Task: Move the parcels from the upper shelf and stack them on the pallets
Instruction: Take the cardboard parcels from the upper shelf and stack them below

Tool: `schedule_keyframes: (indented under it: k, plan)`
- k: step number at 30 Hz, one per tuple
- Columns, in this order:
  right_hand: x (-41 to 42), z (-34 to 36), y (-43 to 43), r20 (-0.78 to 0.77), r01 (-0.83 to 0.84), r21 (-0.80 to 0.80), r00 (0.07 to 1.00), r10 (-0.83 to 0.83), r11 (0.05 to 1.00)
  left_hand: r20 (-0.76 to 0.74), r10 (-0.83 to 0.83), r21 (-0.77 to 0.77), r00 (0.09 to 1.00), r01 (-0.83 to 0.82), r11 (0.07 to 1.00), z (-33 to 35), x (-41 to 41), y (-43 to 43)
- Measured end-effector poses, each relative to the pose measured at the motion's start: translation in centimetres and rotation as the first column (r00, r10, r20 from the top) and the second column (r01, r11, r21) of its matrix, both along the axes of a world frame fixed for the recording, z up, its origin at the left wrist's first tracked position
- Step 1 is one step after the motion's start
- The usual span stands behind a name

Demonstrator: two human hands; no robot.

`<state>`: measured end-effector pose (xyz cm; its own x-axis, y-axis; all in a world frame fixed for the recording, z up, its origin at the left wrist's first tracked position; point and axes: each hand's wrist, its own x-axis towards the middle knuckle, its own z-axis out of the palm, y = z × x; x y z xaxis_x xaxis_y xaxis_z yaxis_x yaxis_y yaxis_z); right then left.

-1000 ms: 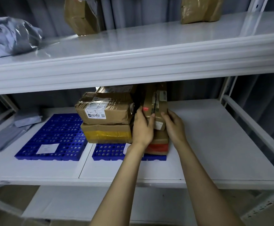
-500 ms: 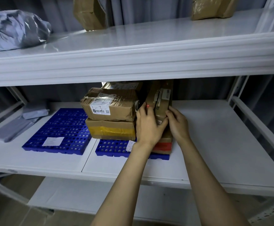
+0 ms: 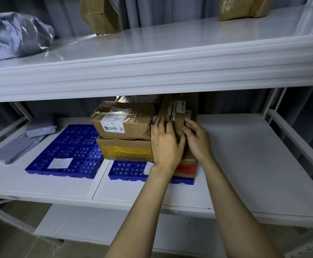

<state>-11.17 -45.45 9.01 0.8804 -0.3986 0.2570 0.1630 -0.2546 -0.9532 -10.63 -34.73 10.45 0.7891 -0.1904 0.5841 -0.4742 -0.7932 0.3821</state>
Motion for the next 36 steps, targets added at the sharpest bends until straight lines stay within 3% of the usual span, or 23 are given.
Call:
schedule_keyframes:
  k: [5, 13, 24, 36]
  plan:
    - [0.0, -0.1, -0.1, 0.029, 0.008, 0.075, 1.0, -0.011, 0.997, 0.027, 0.011, -0.019, 1.0, -0.01, 1.0, 0.2, 0.0, -0.3]
    - [-0.4, -0.3, -1.6, 0.09, 0.184, 0.215, 0.974, -0.207, 0.959, 0.051, -0.066, 0.019, 0.997, 0.065, 0.998, -0.5, -1.1, -2.1]
    - [-0.8, -0.6, -1.7, -0.005, 0.103, 0.299, 0.994, -0.107, 0.949, 0.053, -0.035, 0.027, 0.998, 0.034, 0.999, -1.1, -1.6, -1.6]
    - [-1.1, -0.4, -1.0, -0.054, 0.052, 0.302, 0.998, -0.038, 0.952, -0.051, -0.104, -0.126, 0.993, 0.097, 0.987, -1.2, -2.7, 0.2]
